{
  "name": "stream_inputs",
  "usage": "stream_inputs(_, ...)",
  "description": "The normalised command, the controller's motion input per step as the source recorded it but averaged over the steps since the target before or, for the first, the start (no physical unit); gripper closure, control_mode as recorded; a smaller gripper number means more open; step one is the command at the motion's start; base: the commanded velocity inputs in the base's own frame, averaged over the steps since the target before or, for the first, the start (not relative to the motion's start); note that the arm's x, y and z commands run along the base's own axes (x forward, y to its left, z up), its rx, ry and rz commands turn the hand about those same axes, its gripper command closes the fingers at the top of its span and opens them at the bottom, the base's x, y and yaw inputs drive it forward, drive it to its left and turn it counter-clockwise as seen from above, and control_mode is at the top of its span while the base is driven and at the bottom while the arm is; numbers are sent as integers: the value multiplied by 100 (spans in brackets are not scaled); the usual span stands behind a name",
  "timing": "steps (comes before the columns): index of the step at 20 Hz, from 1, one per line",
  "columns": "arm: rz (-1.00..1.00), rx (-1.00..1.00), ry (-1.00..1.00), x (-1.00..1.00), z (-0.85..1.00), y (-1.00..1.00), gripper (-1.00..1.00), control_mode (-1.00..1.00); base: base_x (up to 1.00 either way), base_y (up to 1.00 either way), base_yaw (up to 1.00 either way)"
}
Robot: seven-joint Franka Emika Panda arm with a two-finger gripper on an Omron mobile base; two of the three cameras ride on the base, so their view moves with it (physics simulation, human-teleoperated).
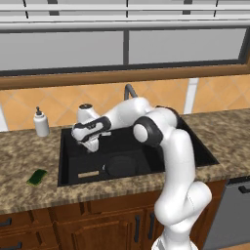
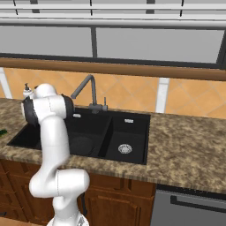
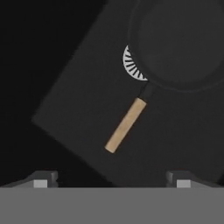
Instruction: Pick the pan and sponge and place them into the sink. Then turn on the water.
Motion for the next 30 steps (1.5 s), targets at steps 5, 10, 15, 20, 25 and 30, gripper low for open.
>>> stream_inputs(5,53,5,-9,-13,19,20,-100,-100,0,0,0)
stream_inputs(10,6,0,-9,-41,34,43,-100,-100,0,0,0)
stream_inputs(15,0,-11,-1,-39,20,64,-100,-100,0,0,0)
stream_inputs(20,0,-19,6,-37,18,62,-100,-100,0,0,0)
stream_inputs(25,0,-24,26,-5,26,60,-100,-100,0,0,0)
stream_inputs(30,0,-13,19,0,5,51,-100,-100,0,0,0)
